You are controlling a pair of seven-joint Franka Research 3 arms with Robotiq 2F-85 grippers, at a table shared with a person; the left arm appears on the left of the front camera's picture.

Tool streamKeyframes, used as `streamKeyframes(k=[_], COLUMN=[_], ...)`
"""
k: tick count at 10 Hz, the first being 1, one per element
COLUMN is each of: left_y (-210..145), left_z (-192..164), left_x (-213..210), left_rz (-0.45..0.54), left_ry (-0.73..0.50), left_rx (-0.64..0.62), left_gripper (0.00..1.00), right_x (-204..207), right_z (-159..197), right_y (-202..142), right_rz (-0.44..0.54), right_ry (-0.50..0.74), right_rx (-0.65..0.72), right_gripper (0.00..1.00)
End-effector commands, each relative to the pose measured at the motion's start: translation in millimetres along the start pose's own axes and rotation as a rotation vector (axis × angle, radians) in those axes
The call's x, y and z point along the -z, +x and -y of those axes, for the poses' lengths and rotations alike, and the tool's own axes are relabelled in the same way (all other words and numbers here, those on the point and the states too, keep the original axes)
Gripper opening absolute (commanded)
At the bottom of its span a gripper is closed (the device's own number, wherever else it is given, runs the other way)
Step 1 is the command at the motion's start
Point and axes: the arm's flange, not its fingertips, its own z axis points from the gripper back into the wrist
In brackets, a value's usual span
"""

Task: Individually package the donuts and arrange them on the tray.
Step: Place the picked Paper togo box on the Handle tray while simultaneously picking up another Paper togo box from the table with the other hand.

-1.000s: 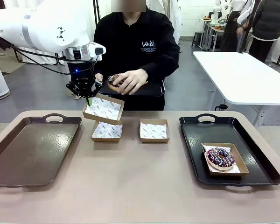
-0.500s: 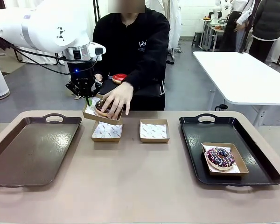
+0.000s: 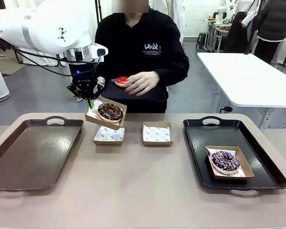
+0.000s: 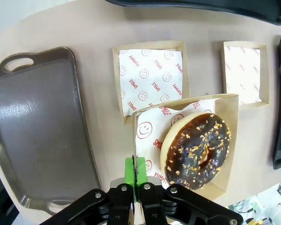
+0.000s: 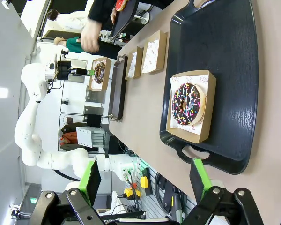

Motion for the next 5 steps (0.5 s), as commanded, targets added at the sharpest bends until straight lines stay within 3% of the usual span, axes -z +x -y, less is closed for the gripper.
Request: streamKeyframes(k=[1,5], left_y=[-4.2,-4.2], left_z=[-2.5,-2.5], left_x=[-2.2,-2.2], left_rz=[-0.003,-0.003], left_ry=[-0.007,-0.007], left_rx=[-0.004,-0.004], left_gripper=[0.00,0.00], right_x=[0.0,0.0], right_z=[0.2,0.2], right_y=[-0.1,-0.1], right_rz=[0.002,0.002], right_ry=[0.009,0.009], right_rx=[0.011,0.011], right_gripper=[1.00,1.00])
